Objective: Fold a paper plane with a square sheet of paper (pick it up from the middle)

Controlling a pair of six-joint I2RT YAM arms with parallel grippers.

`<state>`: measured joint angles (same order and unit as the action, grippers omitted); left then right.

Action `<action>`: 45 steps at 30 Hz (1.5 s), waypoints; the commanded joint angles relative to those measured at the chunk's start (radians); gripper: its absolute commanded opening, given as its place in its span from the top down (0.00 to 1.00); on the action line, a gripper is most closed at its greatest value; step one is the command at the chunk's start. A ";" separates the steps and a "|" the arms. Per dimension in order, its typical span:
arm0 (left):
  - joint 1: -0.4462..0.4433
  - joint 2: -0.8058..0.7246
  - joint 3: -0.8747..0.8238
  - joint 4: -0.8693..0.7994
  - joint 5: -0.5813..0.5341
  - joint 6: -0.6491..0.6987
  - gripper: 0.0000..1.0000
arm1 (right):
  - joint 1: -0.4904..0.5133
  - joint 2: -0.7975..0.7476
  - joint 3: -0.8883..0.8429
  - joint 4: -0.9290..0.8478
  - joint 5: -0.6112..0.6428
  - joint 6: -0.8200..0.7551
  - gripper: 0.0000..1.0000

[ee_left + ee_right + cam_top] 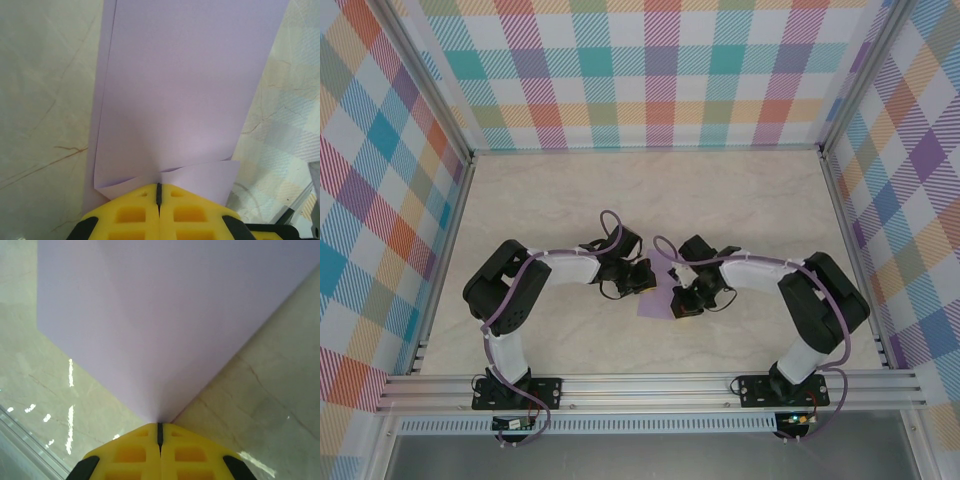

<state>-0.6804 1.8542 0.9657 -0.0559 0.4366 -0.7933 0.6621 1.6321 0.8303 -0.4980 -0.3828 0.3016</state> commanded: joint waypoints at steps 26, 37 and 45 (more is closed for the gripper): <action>-0.006 0.067 -0.052 -0.144 -0.124 -0.017 0.98 | 0.042 0.064 -0.025 0.187 0.071 0.122 1.00; -0.005 0.074 -0.057 -0.147 -0.133 -0.028 0.99 | 0.042 -0.075 -0.172 0.116 0.021 0.157 1.00; -0.006 0.067 -0.056 -0.124 -0.112 -0.022 0.99 | 0.042 -0.186 -0.192 0.067 0.085 0.199 1.00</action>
<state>-0.6804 1.8549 0.9646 -0.0528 0.4358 -0.8154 0.7006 1.4872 0.6445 -0.3325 -0.3252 0.4732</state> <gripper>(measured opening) 0.040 0.046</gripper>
